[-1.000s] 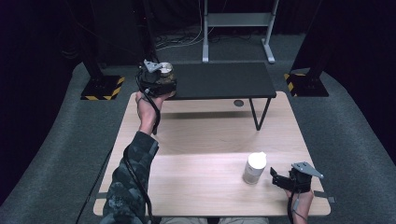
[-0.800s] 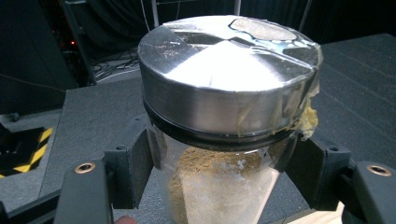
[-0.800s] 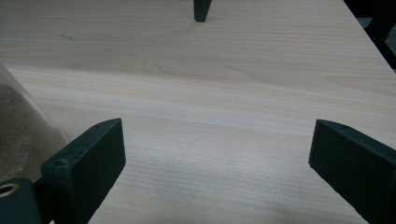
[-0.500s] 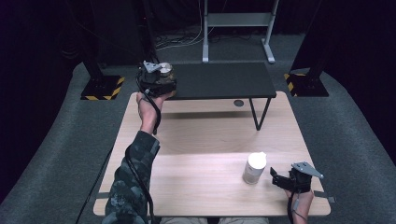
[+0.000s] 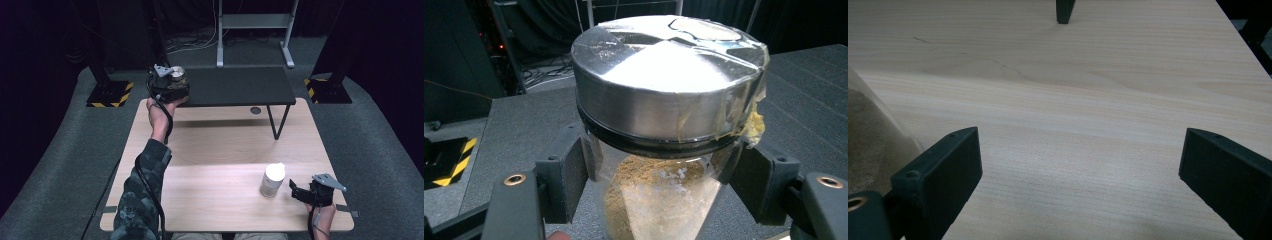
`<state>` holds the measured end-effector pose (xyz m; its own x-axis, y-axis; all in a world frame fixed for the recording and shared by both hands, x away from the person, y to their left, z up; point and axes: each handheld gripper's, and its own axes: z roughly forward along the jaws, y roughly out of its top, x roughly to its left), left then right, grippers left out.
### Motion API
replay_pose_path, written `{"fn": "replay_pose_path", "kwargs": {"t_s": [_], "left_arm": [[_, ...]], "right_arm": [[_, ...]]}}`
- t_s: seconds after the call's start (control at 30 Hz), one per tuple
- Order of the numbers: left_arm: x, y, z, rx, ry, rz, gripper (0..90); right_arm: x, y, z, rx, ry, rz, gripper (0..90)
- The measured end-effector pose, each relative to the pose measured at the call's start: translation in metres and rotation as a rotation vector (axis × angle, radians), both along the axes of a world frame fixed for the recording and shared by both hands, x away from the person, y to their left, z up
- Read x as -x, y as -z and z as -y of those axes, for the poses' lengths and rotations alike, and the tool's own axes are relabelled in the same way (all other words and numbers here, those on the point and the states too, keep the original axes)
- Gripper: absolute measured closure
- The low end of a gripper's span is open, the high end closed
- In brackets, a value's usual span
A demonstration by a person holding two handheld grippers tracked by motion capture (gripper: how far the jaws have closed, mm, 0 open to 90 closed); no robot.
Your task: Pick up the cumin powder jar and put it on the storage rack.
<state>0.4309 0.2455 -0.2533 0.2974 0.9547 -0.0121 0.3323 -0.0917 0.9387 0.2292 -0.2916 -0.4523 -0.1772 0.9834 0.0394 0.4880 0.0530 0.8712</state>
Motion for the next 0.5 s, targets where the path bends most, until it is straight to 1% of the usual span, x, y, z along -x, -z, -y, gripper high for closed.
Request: {"fn": "replay_pose_path", "kwargs": {"t_s": [0.5], "left_arm": [[-0.0003, -0.0013, 0.0000, -0.004, 0.001, -0.004, 30.1]], "right_arm": [[-0.0011, -0.0005, 0.0010, 0.002, -0.012, -0.004, 0.5]]}}
